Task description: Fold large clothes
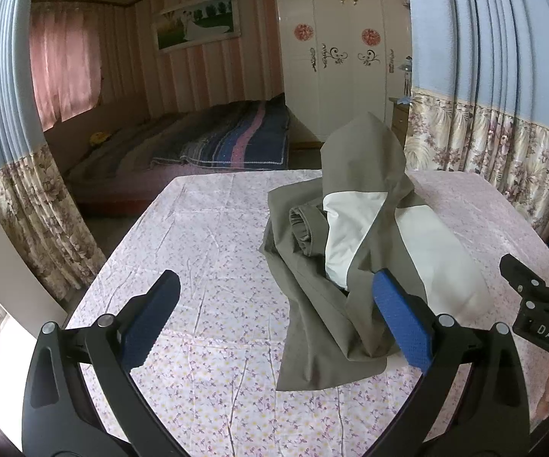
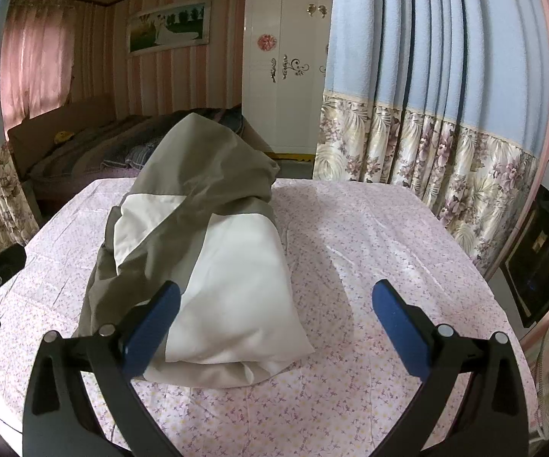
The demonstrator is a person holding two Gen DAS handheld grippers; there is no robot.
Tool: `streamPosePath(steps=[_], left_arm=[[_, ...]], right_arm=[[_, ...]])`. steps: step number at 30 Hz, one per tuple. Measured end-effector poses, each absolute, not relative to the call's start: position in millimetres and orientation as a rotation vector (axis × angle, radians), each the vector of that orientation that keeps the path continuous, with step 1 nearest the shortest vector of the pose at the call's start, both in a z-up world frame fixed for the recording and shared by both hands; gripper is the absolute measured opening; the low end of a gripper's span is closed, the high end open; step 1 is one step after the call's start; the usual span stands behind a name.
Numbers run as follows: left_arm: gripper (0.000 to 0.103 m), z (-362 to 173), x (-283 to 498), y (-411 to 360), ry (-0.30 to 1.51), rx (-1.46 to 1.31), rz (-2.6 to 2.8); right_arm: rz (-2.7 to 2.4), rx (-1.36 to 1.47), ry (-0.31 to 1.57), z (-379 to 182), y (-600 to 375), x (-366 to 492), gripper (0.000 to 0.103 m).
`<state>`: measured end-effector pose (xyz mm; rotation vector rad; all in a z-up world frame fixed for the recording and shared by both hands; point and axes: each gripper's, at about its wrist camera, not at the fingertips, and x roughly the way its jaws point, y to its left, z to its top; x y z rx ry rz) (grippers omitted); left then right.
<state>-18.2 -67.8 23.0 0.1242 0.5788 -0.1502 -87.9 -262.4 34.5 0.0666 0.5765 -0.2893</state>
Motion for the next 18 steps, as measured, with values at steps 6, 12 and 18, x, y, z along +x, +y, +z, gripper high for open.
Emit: streamPosePath(steps=[6,12,18], left_arm=[[0.100,23.3,-17.6,-65.9,0.575,0.125,-0.150],[0.100,22.5,-17.2,-65.8,0.576,0.137,-0.129],[0.100,23.1,-18.3,-64.7,0.576,0.144,-0.104]], right_arm=[[-0.289,0.063,0.578,33.8,-263.2,-88.2,0.101],[-0.291,0.063,0.580,33.3,-264.1,-86.5,0.101],[-0.295,0.063,0.584,30.6,-263.5,-85.1,0.101]])
